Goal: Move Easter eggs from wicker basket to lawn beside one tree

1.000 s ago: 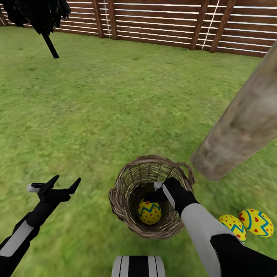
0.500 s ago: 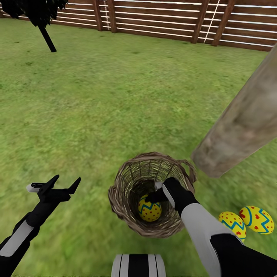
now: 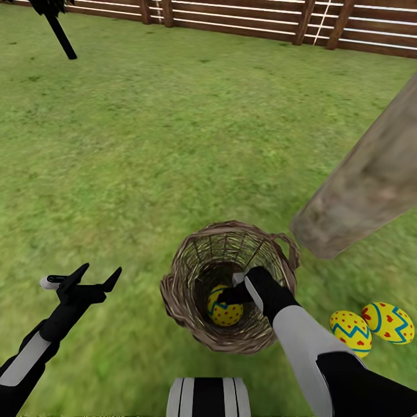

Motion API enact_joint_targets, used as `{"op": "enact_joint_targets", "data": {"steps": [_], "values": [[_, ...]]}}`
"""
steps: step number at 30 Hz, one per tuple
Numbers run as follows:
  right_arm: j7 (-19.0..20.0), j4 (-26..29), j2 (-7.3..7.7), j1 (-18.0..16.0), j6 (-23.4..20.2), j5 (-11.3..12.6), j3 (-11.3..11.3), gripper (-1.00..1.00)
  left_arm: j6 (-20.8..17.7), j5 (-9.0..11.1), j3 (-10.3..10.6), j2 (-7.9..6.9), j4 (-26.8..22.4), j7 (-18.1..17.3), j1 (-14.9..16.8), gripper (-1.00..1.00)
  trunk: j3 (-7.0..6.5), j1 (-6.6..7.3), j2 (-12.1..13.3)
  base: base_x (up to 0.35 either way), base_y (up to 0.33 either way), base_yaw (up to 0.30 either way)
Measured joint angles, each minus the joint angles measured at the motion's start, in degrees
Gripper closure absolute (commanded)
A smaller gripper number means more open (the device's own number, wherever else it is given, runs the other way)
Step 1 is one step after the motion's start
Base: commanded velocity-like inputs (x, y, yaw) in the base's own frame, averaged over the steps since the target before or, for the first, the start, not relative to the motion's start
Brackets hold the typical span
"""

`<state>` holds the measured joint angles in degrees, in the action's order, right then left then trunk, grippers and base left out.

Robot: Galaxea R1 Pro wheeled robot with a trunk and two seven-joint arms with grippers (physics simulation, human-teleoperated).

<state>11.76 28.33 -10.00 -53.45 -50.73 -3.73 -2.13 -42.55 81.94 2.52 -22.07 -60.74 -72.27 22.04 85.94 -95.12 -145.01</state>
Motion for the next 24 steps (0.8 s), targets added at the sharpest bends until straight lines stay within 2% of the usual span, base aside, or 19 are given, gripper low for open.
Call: {"op": "enact_joint_targets", "data": {"steps": [2,10,12,13,19,24], "values": [[0.2,0.3,0.00,0.0,-0.1,0.5,0.0,-1.00,0.0,0.0,0.0,0.00,0.0,0.0,0.0,-1.00,0.44,-0.04,0.0,0.000,0.000,0.000],[0.2,3.8,0.00,0.0,-0.2,0.3,0.1,-1.00,0.0,0.0,0.0,0.00,0.0,0.0,0.0,-1.00,2.21,-0.25,-0.1,0.000,0.000,0.000],[0.1,3.8,0.00,0.0,-0.1,0.5,0.0,-1.00,0.0,0.0,0.0,0.00,0.0,0.0,0.0,-1.00,2.22,-0.25,-0.1,0.000,0.000,0.000],[0.1,3.8,0.00,0.0,-0.1,0.5,0.0,1.00,0.0,0.0,0.0,0.03,0.0,0.0,0.0,-1.00,2.22,-0.25,-0.1,0.000,0.000,0.000],[0.1,3.8,0.00,0.0,-0.1,0.6,0.0,1.00,0.0,0.0,0.0,0.04,0.2,-0.1,0.0,-1.00,2.22,-0.25,-0.1,0.000,0.000,0.000],[0.1,5.1,0.00,0.0,-0.1,0.6,0.0,1.00,0.0,0.0,0.0,0.08,0.1,0.0,0.0,-1.00,2.89,-0.32,-0.2,0.000,0.000,0.000]]}}
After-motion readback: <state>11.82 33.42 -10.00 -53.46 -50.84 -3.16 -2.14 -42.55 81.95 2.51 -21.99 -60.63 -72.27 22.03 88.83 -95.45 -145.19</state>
